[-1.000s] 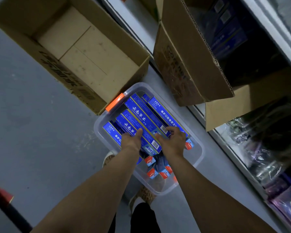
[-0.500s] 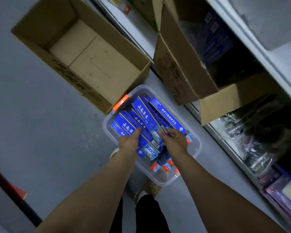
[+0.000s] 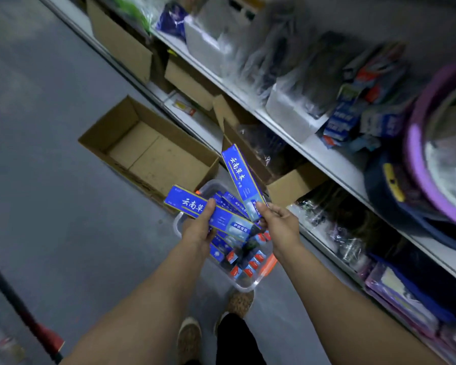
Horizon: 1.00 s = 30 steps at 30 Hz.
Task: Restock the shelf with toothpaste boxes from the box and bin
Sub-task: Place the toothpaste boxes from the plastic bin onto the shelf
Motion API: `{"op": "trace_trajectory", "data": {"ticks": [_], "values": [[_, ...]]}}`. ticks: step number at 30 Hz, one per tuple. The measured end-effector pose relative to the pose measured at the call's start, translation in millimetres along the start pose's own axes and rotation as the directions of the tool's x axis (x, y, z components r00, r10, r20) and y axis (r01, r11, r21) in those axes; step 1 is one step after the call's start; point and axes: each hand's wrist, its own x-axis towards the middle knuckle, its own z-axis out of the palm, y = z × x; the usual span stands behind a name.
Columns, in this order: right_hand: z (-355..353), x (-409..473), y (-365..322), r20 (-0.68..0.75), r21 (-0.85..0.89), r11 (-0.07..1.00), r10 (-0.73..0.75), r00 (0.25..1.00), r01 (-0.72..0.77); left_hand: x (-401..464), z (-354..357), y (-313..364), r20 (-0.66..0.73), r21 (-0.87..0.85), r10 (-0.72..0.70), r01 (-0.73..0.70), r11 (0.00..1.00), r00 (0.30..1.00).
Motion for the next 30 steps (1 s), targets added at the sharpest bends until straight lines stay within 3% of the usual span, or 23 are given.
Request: {"op": "trace_trajectory", "data": {"ticks": [9, 15, 22, 28, 30], "values": [[-48.5, -160.4, -128.8, -0.084, 0.279, 0.915, -0.278, 0.957, 0.291, -167.1, 28.8, 81.2, 0.278, -0.047, 0.219, -0.214, 0.976, 0.935], [-120.9, -268.5, -223.7, -0.237, 0.38, 0.752, -0.483, 0.843, 0.538, -293.5, 98.5, 125.2, 0.469, -0.109, 0.332, -0.32, 0.941, 0.818], [-233.6, -370.7, -321.5, -0.485, 0.367, 0.491, -0.624, 0.613, 0.79, -440.7, 193.9, 132.6, 0.722, -0.165, 0.35, -0.342, 0.925, 0.597], [-335.7, -436.4, -396.2, -0.667, 0.261, 0.277, -0.641, 0.38, 0.925, -541.8, 281.8, 129.2, 0.86, -0.224, 0.357, -0.358, 0.906, 0.365], [-368.1, -450.4, -416.6, -0.712, 0.204, 0.245, -0.627, 0.316, 0.948, -570.8, 311.0, 125.2, 0.878, -0.233, 0.354, -0.36, 0.903, 0.322]]}}
